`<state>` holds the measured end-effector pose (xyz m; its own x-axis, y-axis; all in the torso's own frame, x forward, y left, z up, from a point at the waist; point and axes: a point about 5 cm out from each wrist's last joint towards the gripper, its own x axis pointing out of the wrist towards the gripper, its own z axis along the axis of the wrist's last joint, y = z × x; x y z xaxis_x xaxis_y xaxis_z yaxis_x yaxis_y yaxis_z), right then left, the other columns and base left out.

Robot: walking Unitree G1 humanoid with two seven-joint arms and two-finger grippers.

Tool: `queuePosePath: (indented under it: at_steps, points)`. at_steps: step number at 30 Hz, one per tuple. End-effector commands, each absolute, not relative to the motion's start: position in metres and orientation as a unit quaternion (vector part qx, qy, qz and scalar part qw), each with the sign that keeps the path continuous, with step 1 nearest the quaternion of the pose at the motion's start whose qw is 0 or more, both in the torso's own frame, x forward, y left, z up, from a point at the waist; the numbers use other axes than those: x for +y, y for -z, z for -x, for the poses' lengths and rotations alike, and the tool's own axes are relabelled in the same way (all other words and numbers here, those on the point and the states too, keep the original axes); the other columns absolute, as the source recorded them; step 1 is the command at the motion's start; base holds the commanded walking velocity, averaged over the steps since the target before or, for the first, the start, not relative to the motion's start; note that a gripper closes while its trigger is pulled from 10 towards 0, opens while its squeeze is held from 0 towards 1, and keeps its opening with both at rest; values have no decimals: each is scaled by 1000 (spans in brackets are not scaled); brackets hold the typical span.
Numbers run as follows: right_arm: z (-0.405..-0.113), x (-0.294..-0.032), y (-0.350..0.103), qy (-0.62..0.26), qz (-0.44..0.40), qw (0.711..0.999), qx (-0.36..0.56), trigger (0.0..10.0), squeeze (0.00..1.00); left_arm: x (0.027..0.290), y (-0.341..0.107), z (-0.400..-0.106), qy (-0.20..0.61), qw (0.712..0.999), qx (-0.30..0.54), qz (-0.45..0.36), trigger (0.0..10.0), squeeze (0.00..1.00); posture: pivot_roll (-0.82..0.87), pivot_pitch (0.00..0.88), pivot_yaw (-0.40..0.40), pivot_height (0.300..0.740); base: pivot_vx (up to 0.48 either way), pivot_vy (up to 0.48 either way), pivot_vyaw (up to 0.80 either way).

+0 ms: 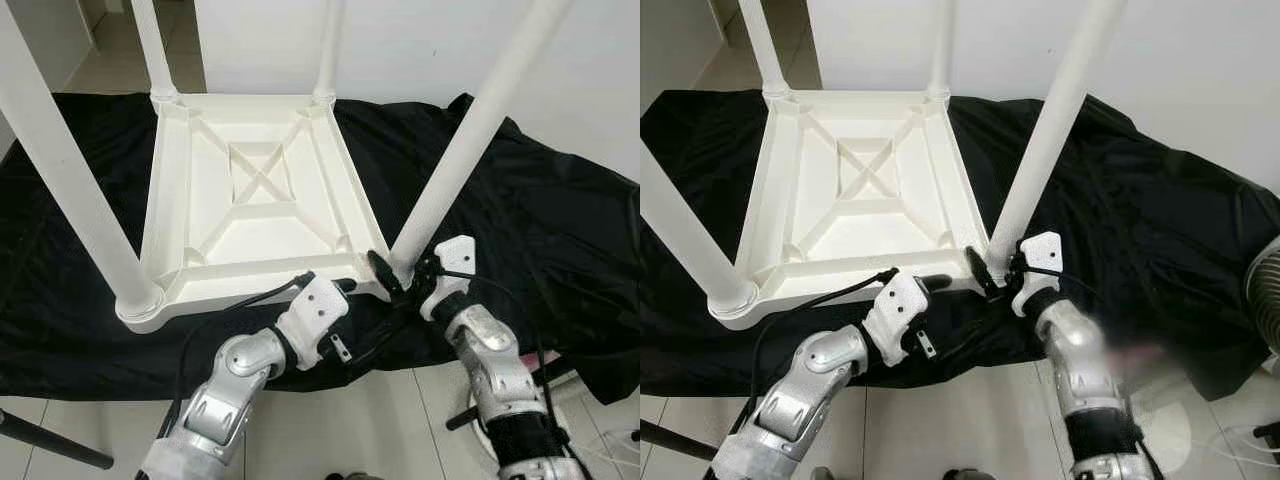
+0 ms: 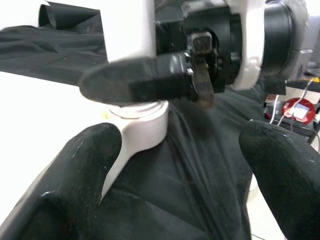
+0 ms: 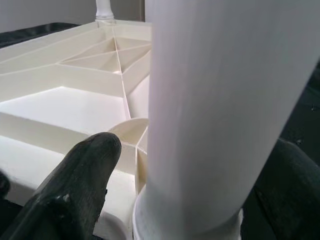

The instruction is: Building children table

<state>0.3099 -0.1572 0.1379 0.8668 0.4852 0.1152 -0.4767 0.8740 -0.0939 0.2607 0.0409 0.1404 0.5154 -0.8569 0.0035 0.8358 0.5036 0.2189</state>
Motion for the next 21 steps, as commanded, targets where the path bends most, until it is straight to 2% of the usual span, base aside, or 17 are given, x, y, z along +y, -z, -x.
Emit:
queuePosePath:
  at_steps: [1,2,3,4,5,6,7,8,17,18,20,21]
  points:
    - [-313,-158,-137,-272,42,959,-60,10000,0,43,-136,-264,455,884,-47,-95,10000,0,-34,71,-72,740,0,0,0]
    - [-313,-158,-137,-272,42,959,-60,10000,0,43,-136,-264,455,884,-47,-95,10000,0,-34,71,-72,740,0,0,0]
    - [-315,-156,-136,-287,51,955,-54,8863,0,42,-136,-264,456,883,-47,-96,10000,0,-30,67,-73,740,0,0,0]
    - [-315,-156,-136,-287,51,955,-54,8863,0,42,-136,-264,456,883,-47,-96,10000,0,-30,67,-73,740,0,0,0]
    - [-317,-155,-135,-299,60,951,-52,6588,0,42,-136,-264,457,883,-47,-96,10000,0,-30,67,-73,740,0,0,0]
    - [-319,-155,-134,-308,64,948,-49,2706,0,42,-136,-264,457,883,-47,-97,10000,0,-26,63,-74,740,0,0,0]
    - [-319,-155,-134,-308,64,948,-49,2706,0,42,-136,-264,457,883,-47,-97,10000,0,-26,63,-74,740,0,0,0]
    - [-321,-155,-133,-316,67,945,-46,0,0,42,-136,-264,458,882,-46,-98,10000,0,-24,61,-75,740,0,0,0]
    - [-324,-160,-127,-333,70,940,-38,0,0,42,-136,-264,456,883,-46,-103,10000,0,-19,57,-81,740,0,0,0]
    - [-322,-161,-125,-328,65,942,-35,4314,0,42,-135,-264,456,883,-45,-102,10000,0,-19,52,-84,740,0,0,0]
    - [-321,-162,-122,-322,60,944,-33,4314,0,42,-135,-263,457,883,-45,-102,10000,0,-19,52,-84,740,0,0,0]
    - [-320,-163,-122,-316,53,947,-34,10000,0,41,-135,-263,457,882,-45,-102,10000,0,-22,50,-85,740,0,0,0]
